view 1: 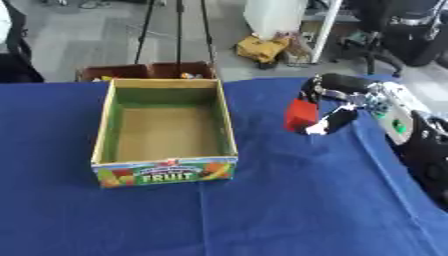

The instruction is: Pick up objects on the table and place them in the box.

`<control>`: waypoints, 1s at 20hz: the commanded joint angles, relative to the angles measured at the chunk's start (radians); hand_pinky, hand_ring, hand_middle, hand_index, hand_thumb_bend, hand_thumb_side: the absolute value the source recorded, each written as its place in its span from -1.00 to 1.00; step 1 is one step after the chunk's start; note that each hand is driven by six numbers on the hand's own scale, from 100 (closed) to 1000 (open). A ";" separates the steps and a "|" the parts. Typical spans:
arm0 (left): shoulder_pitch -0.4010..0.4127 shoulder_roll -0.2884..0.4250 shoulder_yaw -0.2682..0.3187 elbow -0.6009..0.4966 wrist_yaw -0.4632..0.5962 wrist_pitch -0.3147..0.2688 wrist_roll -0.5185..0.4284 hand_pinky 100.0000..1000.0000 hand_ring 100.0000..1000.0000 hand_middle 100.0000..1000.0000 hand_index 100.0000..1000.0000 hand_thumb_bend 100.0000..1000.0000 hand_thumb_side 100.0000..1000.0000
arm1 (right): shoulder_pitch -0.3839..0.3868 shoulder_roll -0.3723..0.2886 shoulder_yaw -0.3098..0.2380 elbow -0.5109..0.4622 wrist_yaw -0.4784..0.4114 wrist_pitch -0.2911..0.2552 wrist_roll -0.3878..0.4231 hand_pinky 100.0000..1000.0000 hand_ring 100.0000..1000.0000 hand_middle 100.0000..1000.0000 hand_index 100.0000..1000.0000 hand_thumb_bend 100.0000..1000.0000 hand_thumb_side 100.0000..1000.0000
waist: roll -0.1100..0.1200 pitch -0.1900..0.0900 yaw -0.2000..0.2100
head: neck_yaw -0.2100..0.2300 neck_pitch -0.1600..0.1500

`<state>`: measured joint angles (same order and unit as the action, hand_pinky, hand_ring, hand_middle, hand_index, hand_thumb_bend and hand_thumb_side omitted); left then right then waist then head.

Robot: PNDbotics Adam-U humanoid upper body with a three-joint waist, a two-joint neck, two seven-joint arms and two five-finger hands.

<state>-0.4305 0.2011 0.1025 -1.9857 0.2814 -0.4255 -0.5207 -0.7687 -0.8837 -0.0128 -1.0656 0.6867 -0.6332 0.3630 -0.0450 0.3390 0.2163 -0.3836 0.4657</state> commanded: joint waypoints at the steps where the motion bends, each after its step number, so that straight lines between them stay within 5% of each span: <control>1: -0.007 0.023 0.003 -0.014 0.002 0.002 0.007 0.46 0.99 0.96 0.75 -1.00 1.00 | -0.032 -0.071 -0.013 -0.081 -0.086 0.000 0.012 -0.02 0.50 -0.54 -0.26 -0.06 0.11 | -0.011 -0.028 -0.001 | 0.010 0.003; 9: -0.009 0.032 0.001 -0.014 0.008 0.010 0.010 0.46 0.99 0.96 0.75 -1.00 1.00 | -0.098 -0.074 -0.003 -0.161 -0.238 0.045 0.063 -0.05 0.47 -0.57 -0.29 0.08 0.15 | -0.032 -0.042 0.022 | 0.006 0.002; 20: -0.011 0.035 -0.003 -0.014 0.007 0.023 0.004 0.46 0.99 0.96 0.75 -1.00 1.00 | -0.196 -0.021 0.016 -0.161 -0.306 0.074 0.112 -0.07 0.45 -0.62 -0.36 0.16 0.12 | -0.054 -0.047 0.053 | -0.005 -0.008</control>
<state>-0.4310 0.2110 0.1020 -1.9857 0.2888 -0.4060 -0.5160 -0.9420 -0.8847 0.0094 -1.2101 0.3931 -0.5602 0.4699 -0.0890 0.3323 0.2687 -0.3854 0.4659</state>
